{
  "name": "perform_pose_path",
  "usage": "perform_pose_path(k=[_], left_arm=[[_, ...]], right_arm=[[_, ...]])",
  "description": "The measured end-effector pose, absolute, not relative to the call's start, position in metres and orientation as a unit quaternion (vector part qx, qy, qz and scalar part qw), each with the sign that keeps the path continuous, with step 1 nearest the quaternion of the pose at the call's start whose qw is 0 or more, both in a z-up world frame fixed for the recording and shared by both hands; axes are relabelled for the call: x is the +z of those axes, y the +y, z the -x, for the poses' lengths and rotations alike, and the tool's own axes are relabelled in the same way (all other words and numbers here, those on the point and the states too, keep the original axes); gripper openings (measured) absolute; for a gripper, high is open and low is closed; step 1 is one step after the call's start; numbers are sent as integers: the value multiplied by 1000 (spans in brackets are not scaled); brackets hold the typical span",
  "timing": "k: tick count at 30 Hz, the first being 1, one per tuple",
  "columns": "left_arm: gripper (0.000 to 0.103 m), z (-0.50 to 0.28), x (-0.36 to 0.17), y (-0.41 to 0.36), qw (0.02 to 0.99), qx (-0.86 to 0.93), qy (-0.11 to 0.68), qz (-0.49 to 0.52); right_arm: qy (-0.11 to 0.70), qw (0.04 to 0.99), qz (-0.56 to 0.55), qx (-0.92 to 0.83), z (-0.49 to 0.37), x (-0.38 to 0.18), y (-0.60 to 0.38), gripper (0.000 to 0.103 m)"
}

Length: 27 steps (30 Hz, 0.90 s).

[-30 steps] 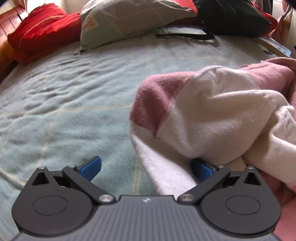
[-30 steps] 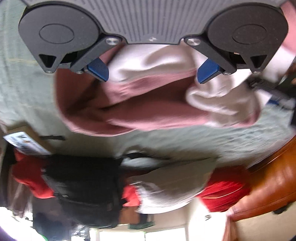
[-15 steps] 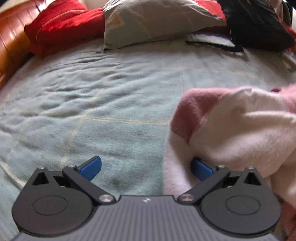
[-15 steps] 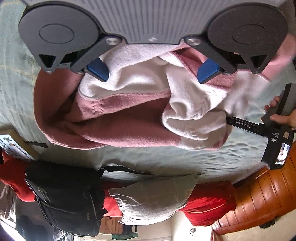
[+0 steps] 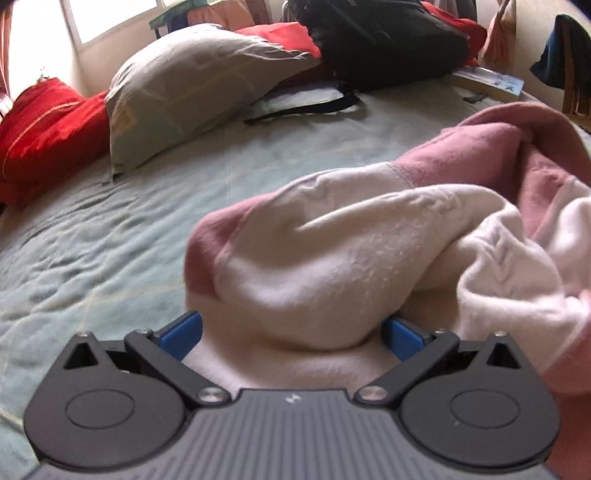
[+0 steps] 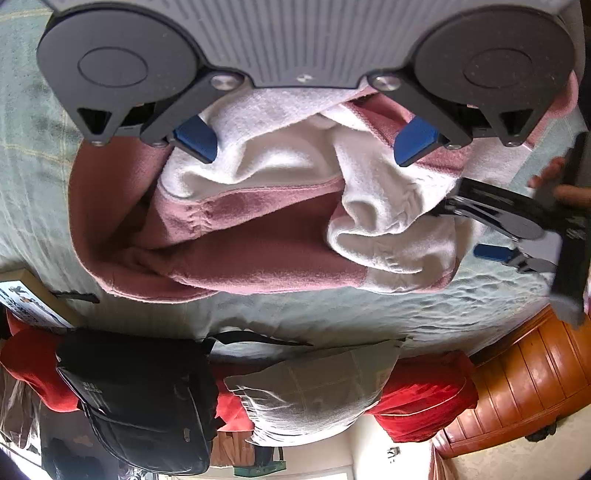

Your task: Fold clothes

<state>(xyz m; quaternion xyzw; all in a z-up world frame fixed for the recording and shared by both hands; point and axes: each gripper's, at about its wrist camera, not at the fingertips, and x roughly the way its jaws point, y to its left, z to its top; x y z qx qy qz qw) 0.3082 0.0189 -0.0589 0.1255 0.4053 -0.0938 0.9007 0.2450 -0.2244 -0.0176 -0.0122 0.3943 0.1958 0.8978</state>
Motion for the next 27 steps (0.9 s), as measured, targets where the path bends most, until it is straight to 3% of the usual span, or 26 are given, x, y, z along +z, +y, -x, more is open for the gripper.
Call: perform_pose_path(k=[6, 27], left_arm=[[103, -329, -77, 21, 899, -49, 419, -123], [103, -422, -50, 73, 899, 80, 402, -153]], right_arm=[[392, 900, 3, 189, -245, -16, -232, 103], [379, 909, -29, 172, -246, -15, -259, 103]])
